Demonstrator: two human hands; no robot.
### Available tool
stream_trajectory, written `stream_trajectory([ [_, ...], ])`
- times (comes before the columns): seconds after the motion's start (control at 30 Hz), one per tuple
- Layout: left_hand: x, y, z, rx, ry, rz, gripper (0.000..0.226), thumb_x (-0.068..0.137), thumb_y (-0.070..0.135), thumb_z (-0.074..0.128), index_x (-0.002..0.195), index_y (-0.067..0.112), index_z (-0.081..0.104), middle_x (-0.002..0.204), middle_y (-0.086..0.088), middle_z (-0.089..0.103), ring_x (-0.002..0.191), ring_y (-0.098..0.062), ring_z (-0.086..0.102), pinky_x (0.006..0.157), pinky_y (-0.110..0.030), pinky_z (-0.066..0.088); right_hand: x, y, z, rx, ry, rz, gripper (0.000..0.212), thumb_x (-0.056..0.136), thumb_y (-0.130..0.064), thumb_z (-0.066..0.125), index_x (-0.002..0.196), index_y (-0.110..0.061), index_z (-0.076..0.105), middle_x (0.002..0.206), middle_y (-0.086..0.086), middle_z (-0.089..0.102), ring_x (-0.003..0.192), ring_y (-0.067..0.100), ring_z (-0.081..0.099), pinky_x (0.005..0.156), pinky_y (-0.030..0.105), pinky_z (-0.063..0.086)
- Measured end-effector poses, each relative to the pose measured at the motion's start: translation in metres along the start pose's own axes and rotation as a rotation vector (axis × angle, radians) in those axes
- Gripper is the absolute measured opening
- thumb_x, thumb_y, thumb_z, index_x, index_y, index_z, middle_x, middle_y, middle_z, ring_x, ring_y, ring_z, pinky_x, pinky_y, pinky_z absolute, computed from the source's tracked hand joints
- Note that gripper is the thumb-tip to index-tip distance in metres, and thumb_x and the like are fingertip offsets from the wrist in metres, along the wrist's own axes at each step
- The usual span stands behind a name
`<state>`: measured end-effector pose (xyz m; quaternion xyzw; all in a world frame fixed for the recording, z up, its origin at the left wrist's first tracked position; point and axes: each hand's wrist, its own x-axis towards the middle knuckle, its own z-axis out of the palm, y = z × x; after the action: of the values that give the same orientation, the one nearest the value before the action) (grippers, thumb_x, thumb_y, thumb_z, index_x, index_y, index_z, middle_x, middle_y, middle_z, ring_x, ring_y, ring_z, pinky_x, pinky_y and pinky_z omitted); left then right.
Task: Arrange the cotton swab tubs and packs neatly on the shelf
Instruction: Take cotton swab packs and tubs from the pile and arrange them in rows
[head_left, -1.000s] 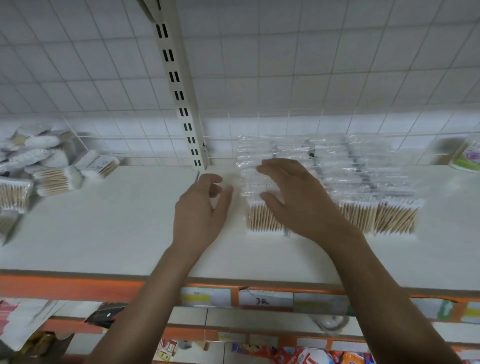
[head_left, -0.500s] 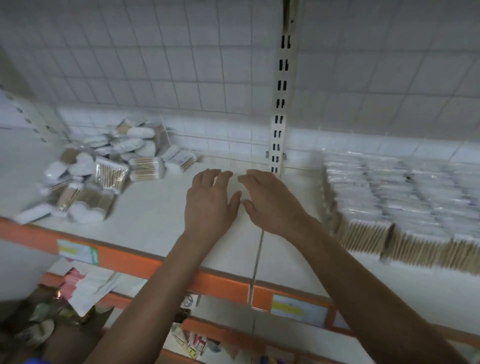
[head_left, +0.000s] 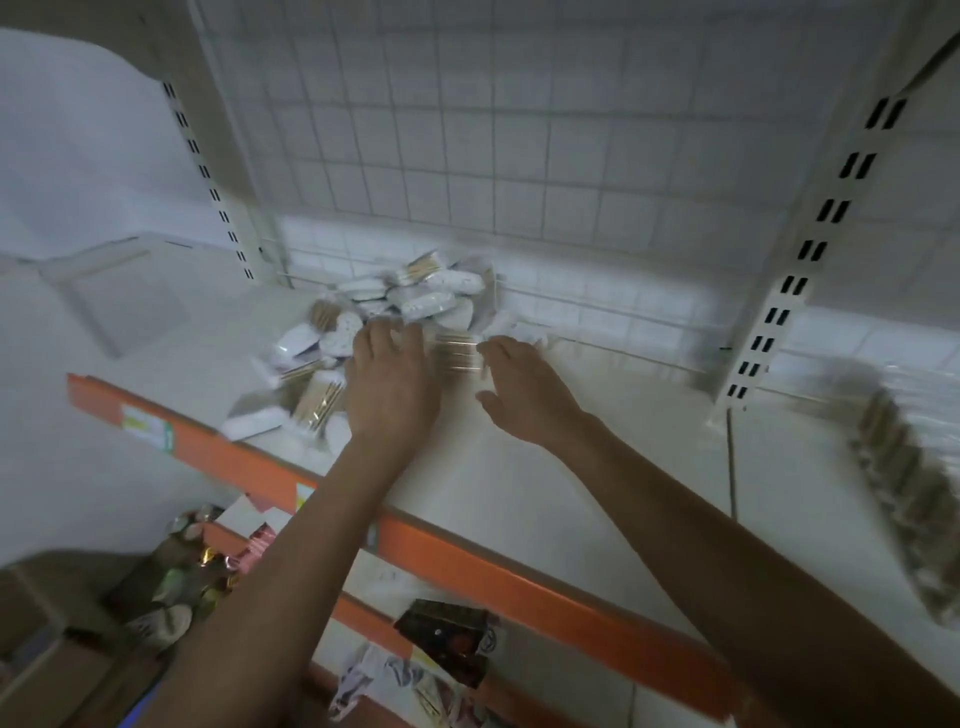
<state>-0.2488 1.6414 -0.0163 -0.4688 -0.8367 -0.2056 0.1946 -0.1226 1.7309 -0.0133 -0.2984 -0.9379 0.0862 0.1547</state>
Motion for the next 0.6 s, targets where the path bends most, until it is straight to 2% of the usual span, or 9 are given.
stream_trajectory([
  [0.07,0.009,-0.012,0.002,0.042,-0.02,-0.001,0.045,0.082,0.017,0.063,0.123,0.0,0.052,0.128,-0.028,0.048,0.118,-0.046,0.044,0.083,-0.054,0.046,0.017,-0.005,0.009,-0.005,0.03,-0.009,0.052,0.088,-0.022,0.059,0.134,-0.007,0.04,0.136,0.01,0.042,0.127,0.027,0.038,0.102,0.034,0.032],
  [0.17,0.02,-0.024,0.005,0.088,-0.112,0.018,0.051,0.088,0.015,0.055,0.136,0.009,0.04,0.146,-0.014,0.034,0.132,-0.04,0.029,0.095,-0.05,0.039,0.037,-0.01,0.02,-0.032,0.079,-0.015,0.058,0.086,-0.018,0.062,0.137,-0.01,0.036,0.139,0.008,0.04,0.13,0.024,0.034,0.103,0.032,0.031],
  [0.27,0.024,-0.03,0.007,0.116,-0.133,0.054,0.051,0.088,0.013,0.054,0.136,0.012,0.04,0.144,-0.005,0.037,0.132,-0.034,0.028,0.096,-0.046,0.037,0.047,-0.01,0.029,-0.064,0.058,0.018,0.068,0.083,-0.016,0.065,0.141,-0.01,0.03,0.142,0.008,0.037,0.132,0.024,0.031,0.103,0.034,0.032],
  [0.4,0.028,-0.033,0.011,0.118,-0.093,0.09,0.038,0.081,0.004,0.058,0.119,0.006,0.056,0.124,-0.012,0.052,0.116,-0.039,0.042,0.085,-0.046,0.04,0.051,-0.005,0.04,-0.106,0.066,0.056,0.069,0.081,-0.005,0.063,0.142,-0.009,0.03,0.14,0.009,0.038,0.13,0.026,0.032,0.103,0.037,0.035],
  [0.5,0.032,-0.033,0.014,0.018,-0.071,0.131,0.034,0.075,-0.003,0.058,0.109,0.001,0.059,0.114,-0.02,0.052,0.099,-0.042,0.049,0.075,-0.045,0.042,0.048,-0.002,0.043,-0.102,0.098,0.072,0.067,0.079,-0.003,0.063,0.14,-0.006,0.034,0.136,0.011,0.042,0.125,0.03,0.035,0.104,0.041,0.035],
  [0.6,0.036,-0.028,0.01,-0.153,-0.052,0.21,0.03,0.069,-0.007,0.066,0.098,0.0,0.062,0.1,-0.022,0.051,0.081,-0.041,0.055,0.063,-0.038,0.041,0.04,0.006,0.038,-0.071,0.117,0.095,0.063,0.081,-0.011,0.063,0.137,-0.006,0.036,0.133,0.011,0.042,0.122,0.03,0.036,0.103,0.032,0.028],
])
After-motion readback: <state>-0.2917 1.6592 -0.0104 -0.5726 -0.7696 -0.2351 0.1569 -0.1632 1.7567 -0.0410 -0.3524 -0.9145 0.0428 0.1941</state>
